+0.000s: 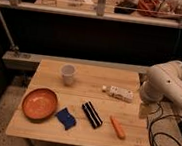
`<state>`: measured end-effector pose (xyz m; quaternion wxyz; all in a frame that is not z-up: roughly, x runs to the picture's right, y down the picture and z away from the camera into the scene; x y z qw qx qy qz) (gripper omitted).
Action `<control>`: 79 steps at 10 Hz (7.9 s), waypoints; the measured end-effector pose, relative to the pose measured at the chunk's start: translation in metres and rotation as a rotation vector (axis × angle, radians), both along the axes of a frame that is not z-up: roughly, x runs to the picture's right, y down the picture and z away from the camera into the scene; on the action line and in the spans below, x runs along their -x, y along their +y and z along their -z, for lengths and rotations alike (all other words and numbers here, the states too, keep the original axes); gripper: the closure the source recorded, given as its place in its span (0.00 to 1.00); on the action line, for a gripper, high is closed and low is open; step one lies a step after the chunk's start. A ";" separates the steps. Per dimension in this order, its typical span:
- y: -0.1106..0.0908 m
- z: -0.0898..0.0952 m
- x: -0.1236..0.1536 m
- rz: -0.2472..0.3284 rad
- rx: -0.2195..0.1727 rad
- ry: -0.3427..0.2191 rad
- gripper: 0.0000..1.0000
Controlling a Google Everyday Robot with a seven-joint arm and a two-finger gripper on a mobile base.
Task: Place the pepper in the ceramic bowl
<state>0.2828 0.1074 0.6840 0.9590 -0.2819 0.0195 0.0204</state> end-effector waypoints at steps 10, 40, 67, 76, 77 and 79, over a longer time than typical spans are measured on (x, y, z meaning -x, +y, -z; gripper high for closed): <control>0.017 -0.011 0.026 -0.006 0.009 -0.055 0.20; 0.074 -0.094 0.061 0.191 -0.002 -0.235 0.20; 0.084 -0.098 0.057 0.647 0.001 -0.464 0.20; 0.101 -0.105 0.060 0.752 0.027 -0.561 0.20; 0.103 -0.107 0.059 0.758 0.030 -0.570 0.20; 0.112 -0.112 0.058 0.770 0.039 -0.592 0.20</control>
